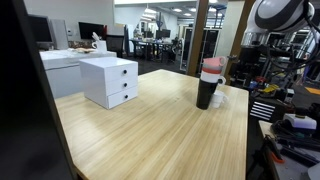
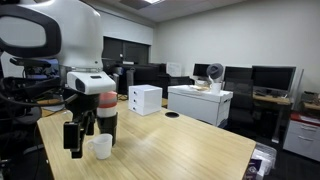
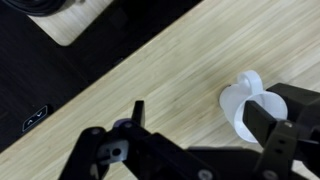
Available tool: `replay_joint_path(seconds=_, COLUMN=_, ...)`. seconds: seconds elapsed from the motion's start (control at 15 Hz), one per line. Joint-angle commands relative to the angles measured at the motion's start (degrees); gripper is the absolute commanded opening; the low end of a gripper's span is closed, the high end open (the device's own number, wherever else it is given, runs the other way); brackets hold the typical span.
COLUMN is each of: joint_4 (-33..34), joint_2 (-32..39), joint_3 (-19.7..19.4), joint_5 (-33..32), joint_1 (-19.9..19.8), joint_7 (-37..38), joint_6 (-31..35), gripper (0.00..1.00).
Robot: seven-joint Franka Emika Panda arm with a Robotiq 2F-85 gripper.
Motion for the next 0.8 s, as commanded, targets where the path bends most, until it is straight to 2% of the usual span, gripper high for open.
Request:
replay_joint_path(seconds=0.0, joint_4=1.1, joint_2=3.8, joint_3=0.9, joint_5=2.3, joint_1=1.2, joint_7=-2.5, joint_6=2.3, gripper=1.00)
replay_joint_path(seconds=0.73, joint_4=5.5, joint_2=11.2, joint_3=1.1, joint_5=4.2, joint_1=2.5, joint_7=-3.0, joint_6=4.6, gripper=1.00)
